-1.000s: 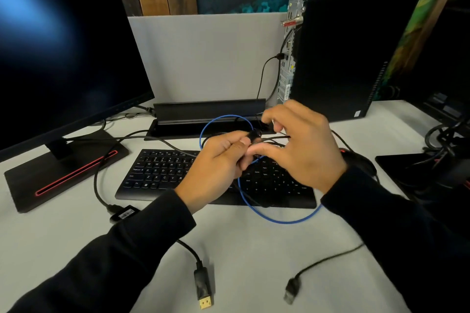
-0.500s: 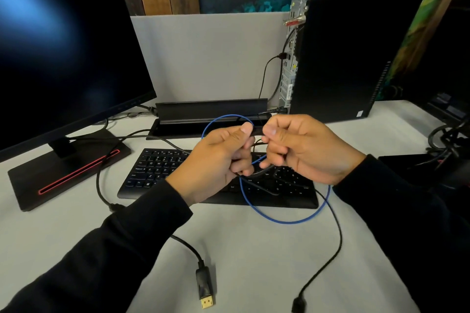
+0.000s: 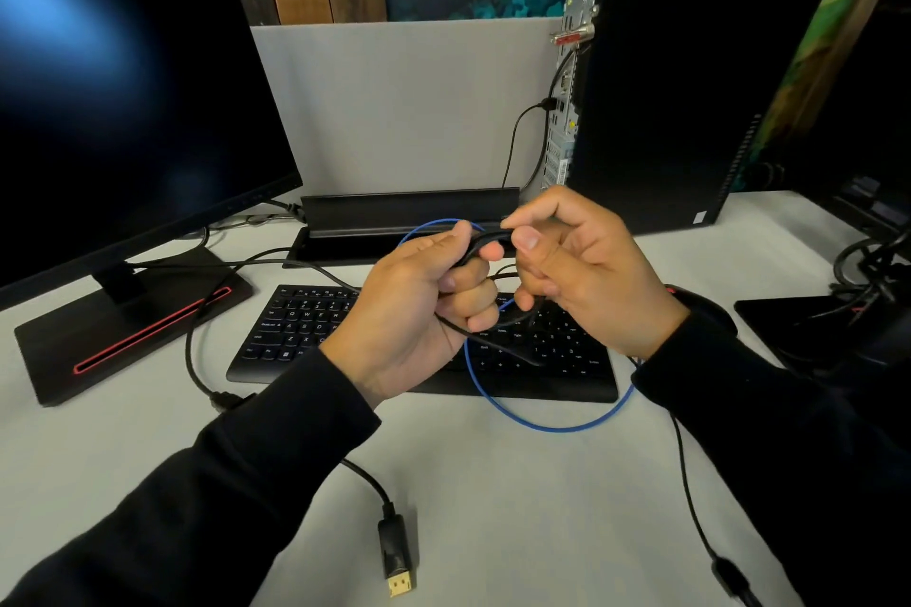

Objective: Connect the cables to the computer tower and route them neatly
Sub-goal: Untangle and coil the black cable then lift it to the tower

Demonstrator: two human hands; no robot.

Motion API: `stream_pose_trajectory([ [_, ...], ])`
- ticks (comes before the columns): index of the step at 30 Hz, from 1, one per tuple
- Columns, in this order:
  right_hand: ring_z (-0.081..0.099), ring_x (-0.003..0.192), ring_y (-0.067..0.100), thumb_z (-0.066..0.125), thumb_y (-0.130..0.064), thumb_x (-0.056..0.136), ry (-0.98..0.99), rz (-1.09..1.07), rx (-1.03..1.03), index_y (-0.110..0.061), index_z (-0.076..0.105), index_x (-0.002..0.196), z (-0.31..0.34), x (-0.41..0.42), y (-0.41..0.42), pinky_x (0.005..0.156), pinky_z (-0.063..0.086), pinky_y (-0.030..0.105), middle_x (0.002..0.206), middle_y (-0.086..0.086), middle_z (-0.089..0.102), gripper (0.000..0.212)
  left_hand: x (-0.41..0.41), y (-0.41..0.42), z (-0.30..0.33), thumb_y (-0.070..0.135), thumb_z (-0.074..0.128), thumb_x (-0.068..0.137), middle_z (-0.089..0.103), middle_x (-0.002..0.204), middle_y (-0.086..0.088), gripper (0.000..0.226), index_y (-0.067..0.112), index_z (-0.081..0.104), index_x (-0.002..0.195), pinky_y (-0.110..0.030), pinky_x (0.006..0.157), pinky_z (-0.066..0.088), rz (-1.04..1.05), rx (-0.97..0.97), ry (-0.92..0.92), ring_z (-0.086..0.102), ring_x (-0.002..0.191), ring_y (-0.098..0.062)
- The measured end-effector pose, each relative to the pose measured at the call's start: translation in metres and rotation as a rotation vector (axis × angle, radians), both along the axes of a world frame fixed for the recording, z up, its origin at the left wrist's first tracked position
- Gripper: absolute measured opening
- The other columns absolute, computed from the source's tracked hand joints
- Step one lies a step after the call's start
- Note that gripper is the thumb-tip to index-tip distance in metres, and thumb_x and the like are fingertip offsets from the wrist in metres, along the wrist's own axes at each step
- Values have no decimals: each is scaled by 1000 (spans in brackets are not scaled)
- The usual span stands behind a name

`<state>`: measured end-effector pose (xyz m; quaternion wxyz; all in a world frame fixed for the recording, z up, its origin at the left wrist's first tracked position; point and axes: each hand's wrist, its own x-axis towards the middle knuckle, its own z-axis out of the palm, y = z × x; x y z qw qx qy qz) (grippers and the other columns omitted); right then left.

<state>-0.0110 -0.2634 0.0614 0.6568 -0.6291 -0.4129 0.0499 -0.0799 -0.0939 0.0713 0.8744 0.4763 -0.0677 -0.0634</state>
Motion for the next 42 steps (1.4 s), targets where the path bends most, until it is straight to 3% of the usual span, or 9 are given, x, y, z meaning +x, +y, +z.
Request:
stream_pose_trajectory([
  [5, 65, 76, 33, 51, -10, 106, -128, -253, -114, -7, 64, 111, -2, 8, -11, 61, 63, 49, 90, 17, 63, 14, 5, 10, -5, 16, 43, 102, 39, 60, 5, 25, 3, 65, 104, -25, 56, 39, -123, -140, -122, 35, 47, -7],
  [10, 57, 56, 22, 43, -16, 109, -151, -271, -198, -36, 64, 120, -25, 8, -9, 54, 51, 35, 93, 5, 68, 31, 10, 21, 0, 20, 47, 101, 37, 62, 5, 28, 5, 68, 111, -22, 53, 38, 69, -224, -139, 30, 49, -7],
  [15, 51, 70, 12, 39, -17, 105, -626, -531, -148, -4, 61, 132, -31, -2, -9, 69, 41, 17, 82, -2, 53, 37, 15, 28, 0, 23, 47, 103, 35, 61, 5, 26, 5, 65, 110, -21, 51, 35, 243, -241, -54, 28, 49, -8],
  [21, 51, 73, 12, 59, 5, 97, -816, -702, -380, -1, 65, 133, -49, 19, -15, 71, 45, 16, 88, 6, 56, 37, 18, 34, -5, 24, 40, 109, 34, 58, 6, 30, 9, 59, 91, -21, 47, 34, 222, -169, 63, 27, 47, -7],
  [26, 57, 73, 23, 55, -16, 100, -819, -553, -775, -16, 70, 125, -39, 8, -4, 63, 55, 45, 85, -1, 56, 29, 15, 23, -5, 24, 40, 108, 35, 59, 6, 28, 9, 58, 93, -22, 50, 35, 172, -142, -19, 26, 50, -8],
  [32, 61, 81, 13, 45, -40, 107, -559, -396, -790, -24, 69, 107, -28, 27, -21, 75, 52, 36, 87, -6, 68, 29, 20, 43, -4, 22, 33, 110, 27, 59, 7, 33, 14, 51, 84, -22, 47, 26, 314, -7, -67, 22, 49, -8],
  [34, 58, 80, 17, 45, -41, 105, -495, -423, -951, -20, 63, 85, -30, 45, -42, 75, 46, 36, 77, -4, 59, 34, 23, 53, -2, 21, 31, 110, 31, 58, 8, 34, 15, 50, 83, -22, 48, 25, 374, 33, -83, 22, 49, -8],
  [37, 47, 106, 21, 50, -55, 100, -453, -584, -1361, -35, 65, 95, -26, 58, -70, 94, 45, 40, 98, -2, 50, 25, 26, 59, -8, 17, 31, 111, 31, 61, 5, 36, 16, 50, 80, -23, 50, 25, 465, 133, -100, 23, 51, -9],
  [42, 60, 70, 16, 53, -48, 103, -174, -542, -1203, -21, 69, 76, -10, 53, -75, 66, 48, 31, 77, 3, 66, 41, 35, 59, -28, 17, 32, 111, 29, 60, 6, 34, 16, 49, 81, -21, 50, 29, 506, 225, -90, 24, 52, -9],
])
